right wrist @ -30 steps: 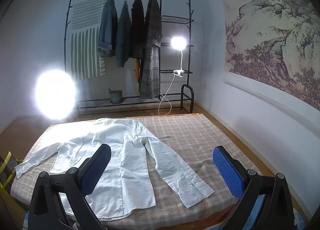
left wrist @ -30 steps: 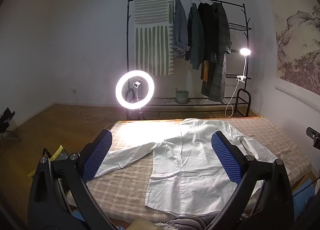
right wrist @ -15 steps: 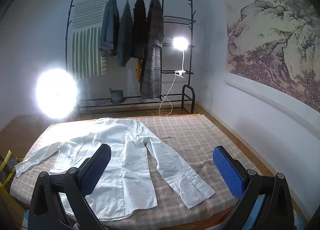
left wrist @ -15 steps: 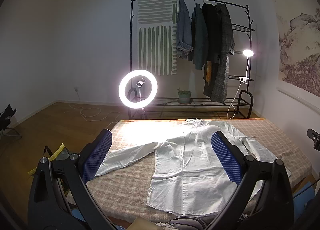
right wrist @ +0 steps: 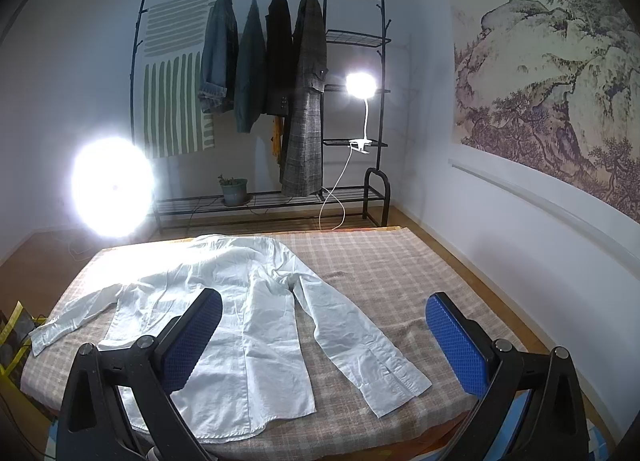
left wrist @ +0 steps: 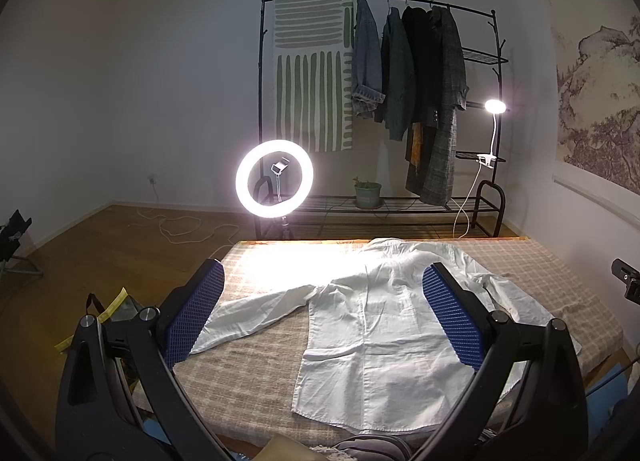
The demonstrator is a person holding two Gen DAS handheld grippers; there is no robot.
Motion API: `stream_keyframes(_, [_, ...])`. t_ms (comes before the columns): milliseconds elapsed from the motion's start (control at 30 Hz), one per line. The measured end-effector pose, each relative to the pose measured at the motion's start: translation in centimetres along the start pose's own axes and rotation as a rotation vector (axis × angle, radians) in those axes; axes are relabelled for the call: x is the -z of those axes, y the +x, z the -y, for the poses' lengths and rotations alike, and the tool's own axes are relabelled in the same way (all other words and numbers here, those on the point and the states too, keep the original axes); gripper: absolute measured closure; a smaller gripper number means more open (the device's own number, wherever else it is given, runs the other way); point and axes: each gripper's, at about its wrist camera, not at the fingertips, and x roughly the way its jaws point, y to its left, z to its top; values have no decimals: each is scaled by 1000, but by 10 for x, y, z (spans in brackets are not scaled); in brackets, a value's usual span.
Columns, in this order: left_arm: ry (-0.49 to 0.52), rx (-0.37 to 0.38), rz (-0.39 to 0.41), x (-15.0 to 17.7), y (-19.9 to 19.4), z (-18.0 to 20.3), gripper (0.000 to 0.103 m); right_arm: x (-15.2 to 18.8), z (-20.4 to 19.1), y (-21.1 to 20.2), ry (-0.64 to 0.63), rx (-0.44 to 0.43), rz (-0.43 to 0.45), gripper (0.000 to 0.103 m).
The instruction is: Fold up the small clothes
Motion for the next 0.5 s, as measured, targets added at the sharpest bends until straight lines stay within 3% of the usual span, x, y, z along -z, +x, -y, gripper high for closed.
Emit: stream_keyframes(500, [2, 7, -5, -1, 0, 3, 2, 0, 0, 1, -3, 0, -2, 0])
